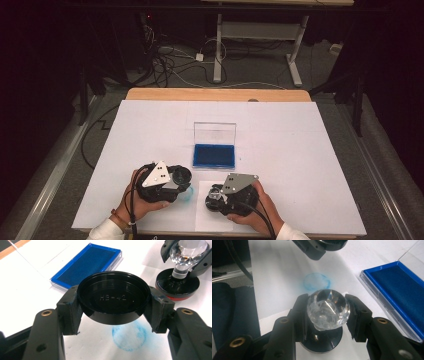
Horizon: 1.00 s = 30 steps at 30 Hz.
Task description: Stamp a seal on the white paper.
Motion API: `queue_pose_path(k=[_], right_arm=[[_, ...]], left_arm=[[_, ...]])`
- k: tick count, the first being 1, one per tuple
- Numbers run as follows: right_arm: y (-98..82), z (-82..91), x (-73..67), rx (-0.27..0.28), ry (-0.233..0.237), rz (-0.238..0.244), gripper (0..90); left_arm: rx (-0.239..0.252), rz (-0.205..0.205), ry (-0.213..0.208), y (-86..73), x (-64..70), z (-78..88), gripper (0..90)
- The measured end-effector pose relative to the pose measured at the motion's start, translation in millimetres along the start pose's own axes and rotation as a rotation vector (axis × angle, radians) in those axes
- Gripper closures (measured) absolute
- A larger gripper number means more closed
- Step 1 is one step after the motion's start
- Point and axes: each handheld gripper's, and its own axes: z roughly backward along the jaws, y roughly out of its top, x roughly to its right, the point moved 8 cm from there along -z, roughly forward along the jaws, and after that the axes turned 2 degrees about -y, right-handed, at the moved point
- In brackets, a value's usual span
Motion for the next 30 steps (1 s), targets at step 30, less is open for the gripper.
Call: queue_pose_path(k=[30], right_arm=[[-10.7, -6.2, -5.6, -0.043, -0.021, 0.04, 57.1]], left_arm=[[0.027, 0.048, 0.093, -13.8, -15.1, 42.4, 36.7]])
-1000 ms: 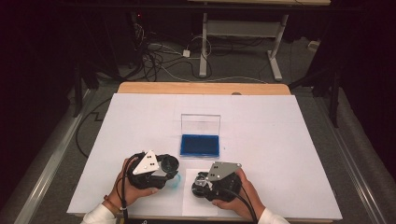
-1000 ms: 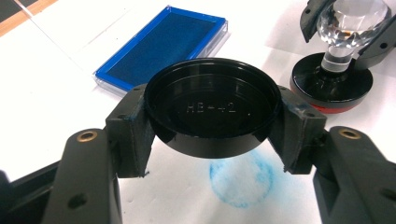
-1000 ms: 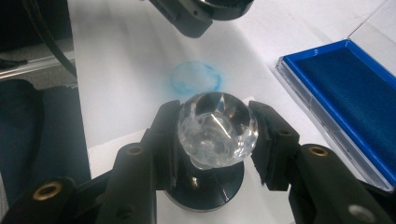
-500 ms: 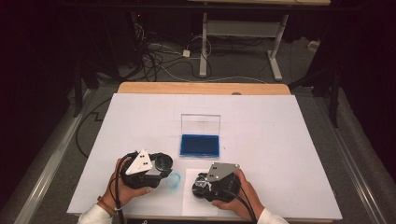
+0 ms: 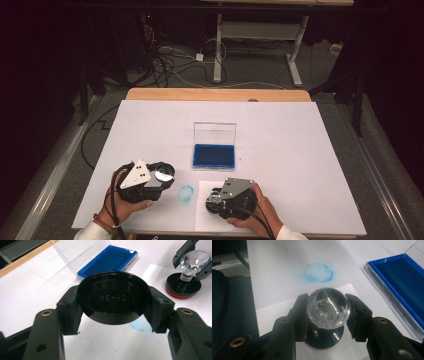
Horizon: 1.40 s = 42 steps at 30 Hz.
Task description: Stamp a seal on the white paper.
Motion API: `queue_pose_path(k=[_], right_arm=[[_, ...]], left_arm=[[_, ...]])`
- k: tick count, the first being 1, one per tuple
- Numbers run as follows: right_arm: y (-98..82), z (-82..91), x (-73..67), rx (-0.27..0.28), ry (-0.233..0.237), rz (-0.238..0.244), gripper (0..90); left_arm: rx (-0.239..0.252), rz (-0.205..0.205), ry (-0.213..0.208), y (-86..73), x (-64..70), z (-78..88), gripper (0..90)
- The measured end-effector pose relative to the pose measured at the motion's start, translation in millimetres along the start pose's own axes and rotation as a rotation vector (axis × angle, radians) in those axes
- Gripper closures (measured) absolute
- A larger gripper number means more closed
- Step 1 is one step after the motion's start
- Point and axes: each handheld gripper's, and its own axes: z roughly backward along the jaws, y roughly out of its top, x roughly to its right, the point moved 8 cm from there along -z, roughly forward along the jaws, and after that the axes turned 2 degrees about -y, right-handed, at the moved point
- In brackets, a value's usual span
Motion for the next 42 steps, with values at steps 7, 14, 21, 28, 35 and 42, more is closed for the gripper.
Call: queue_pose_path(k=[7, 14, 21, 28, 35, 42], right_arm=[[-0.3, -0.4, -1.1, 0.0, -0.015, 0.011, 57.2], [-0.6, -0.5, -1.5, 0.004, -0.024, 0.015, 57.2], [-1.4, -0.3, -1.9, 0.011, -0.026, 0.01, 57.2], [-1.7, -0.4, -0.8, 0.011, -0.012, 0.005, 57.1], [-1.7, -0.5, -1.3, 0.009, -0.014, 0.008, 57.1], [-1.1, -0.9, -1.6, -0.004, -0.019, 0.009, 57.1]], left_arm=[[-0.01, 0.007, -0.001, -10.7, 4.7, 9.3, 36.7], [-0.021, 0.019, -0.003, -21.1, 7.4, 16.1, 36.7], [-0.027, 0.021, -0.007, -25.9, 10.9, 20.5, 36.7], [-0.035, 0.038, 0.001, -35.2, 11.3, 27.6, 36.6], [-0.046, 0.049, -0.002, -38.8, 11.1, 27.7, 36.6], [-0.051, 0.044, -0.005, -38.4, 11.0, 26.2, 36.6]])
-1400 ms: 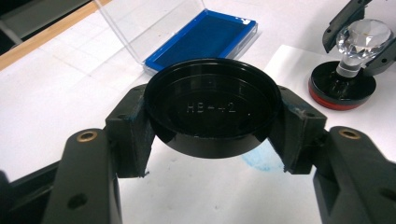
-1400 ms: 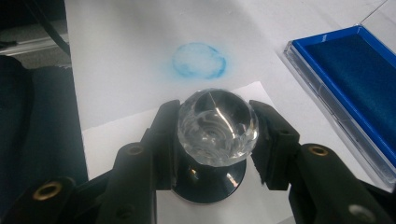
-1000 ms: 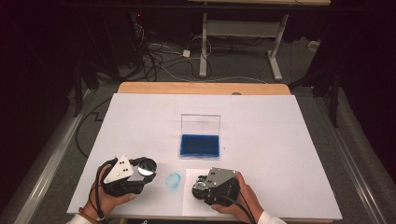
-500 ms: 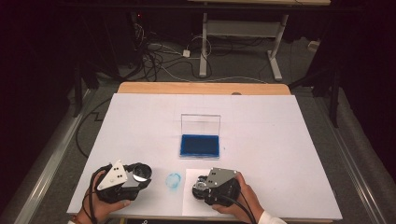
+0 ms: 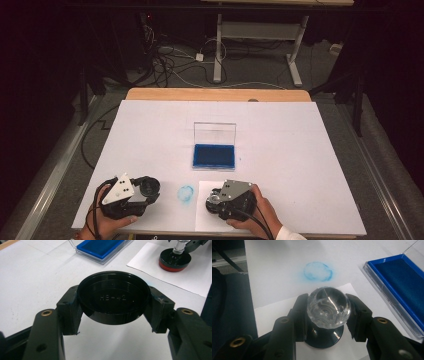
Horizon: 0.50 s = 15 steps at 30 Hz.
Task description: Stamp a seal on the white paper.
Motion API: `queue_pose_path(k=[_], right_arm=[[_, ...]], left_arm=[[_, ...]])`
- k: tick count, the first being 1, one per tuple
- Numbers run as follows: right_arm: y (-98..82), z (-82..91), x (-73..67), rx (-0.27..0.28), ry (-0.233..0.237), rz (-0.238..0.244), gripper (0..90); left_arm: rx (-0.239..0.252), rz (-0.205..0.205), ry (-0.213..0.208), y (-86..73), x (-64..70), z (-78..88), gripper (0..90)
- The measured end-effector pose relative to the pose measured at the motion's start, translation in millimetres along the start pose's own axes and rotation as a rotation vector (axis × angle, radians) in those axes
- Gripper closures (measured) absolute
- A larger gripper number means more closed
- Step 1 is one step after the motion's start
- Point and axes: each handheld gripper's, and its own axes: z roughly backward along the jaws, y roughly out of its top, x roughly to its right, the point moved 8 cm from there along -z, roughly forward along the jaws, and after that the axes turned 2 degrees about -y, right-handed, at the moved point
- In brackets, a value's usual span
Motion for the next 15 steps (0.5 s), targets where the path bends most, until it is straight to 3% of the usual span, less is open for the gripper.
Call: queue_pose_path(k=[15], right_arm=[[-1.5, -0.1, 0.7, 0.005, 0.009, -0.004, 57.1]], left_arm=[[0.003, 0.001, -0.001, -0.7, -1.1, 2.4, 36.7]])
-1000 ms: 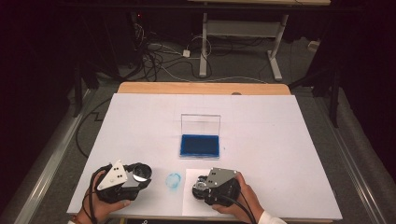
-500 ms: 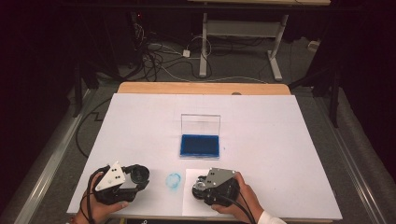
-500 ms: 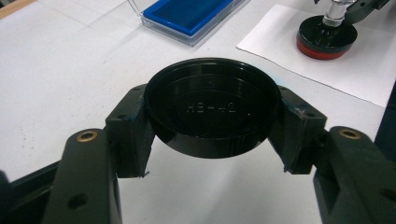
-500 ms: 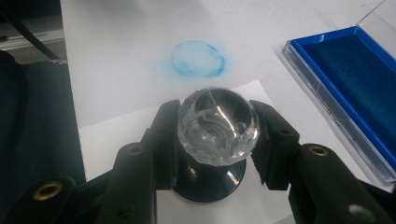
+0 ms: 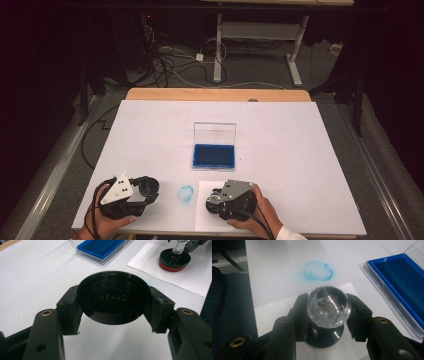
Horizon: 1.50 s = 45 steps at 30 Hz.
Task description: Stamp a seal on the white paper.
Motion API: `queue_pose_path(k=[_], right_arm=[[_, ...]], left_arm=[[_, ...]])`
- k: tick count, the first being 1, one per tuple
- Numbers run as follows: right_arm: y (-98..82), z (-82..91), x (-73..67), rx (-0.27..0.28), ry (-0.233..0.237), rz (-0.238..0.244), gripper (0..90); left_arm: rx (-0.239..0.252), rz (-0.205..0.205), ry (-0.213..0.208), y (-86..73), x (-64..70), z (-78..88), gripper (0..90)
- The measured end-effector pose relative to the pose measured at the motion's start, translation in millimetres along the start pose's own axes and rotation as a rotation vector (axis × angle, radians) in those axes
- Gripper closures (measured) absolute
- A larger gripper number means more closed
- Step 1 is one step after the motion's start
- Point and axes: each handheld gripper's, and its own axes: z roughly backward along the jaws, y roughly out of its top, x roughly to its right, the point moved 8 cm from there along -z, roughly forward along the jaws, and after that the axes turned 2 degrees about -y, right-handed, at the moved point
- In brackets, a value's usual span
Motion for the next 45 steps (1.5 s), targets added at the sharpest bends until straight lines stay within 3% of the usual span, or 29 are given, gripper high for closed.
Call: queue_pose_path(k=[45], right_arm=[[0.5, 0.4, -0.5, -0.019, -0.009, 0.02, 57.0]], left_arm=[[-0.019, -0.016, -0.017, -1.1, 2.6, -6.7, 36.6]])
